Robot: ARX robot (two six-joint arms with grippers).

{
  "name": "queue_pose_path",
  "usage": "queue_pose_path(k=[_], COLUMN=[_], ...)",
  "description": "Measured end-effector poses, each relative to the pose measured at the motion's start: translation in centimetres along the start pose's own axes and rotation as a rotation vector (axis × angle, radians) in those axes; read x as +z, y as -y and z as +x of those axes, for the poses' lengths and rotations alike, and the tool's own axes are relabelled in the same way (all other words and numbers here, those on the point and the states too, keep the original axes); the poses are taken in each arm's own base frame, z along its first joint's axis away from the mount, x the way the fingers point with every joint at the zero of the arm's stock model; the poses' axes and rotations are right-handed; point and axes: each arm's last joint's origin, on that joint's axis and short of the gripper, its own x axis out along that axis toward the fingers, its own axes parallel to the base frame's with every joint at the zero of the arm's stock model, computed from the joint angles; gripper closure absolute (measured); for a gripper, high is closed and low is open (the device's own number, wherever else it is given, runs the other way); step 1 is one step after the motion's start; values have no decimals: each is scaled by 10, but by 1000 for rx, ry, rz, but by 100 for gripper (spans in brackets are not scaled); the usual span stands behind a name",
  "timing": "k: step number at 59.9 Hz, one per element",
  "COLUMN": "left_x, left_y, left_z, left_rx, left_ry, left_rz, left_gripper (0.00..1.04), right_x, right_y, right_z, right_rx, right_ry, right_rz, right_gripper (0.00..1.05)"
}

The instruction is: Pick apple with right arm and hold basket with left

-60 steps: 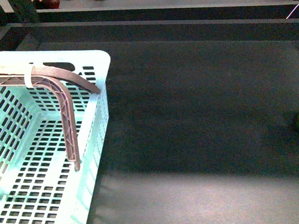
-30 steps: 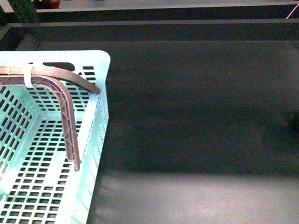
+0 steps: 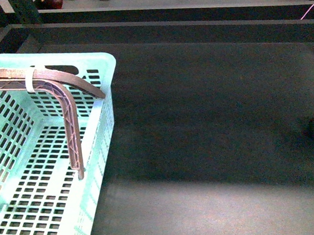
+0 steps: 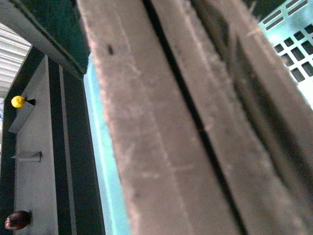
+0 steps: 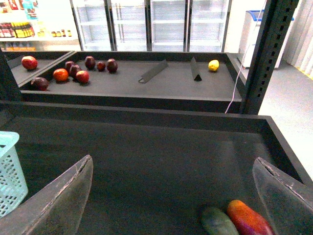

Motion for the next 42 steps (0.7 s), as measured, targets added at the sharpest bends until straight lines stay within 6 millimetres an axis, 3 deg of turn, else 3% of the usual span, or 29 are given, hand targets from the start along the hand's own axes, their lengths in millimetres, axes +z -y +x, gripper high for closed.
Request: queue_pose_path(k=[10, 17, 29, 42], left_x=[-4, -6, -10, -11], left_y=[5, 7, 10, 27], left_z=[0, -2, -12, -39], left_rx=[-2, -7, 6, -31], left_ry=[-15, -31, -42, -84], left_rz=[-27, -81, -30, 65], left_gripper=[78, 89, 90, 90], right_x=[0, 0, 0, 0], right_y=[0, 0, 0, 0], right_z=[0, 0, 0, 0], right_rx=[0, 0, 0, 0], right_ry=[0, 0, 0, 0], right_rz=[0, 0, 0, 0], right_gripper=[9, 9, 9, 9])
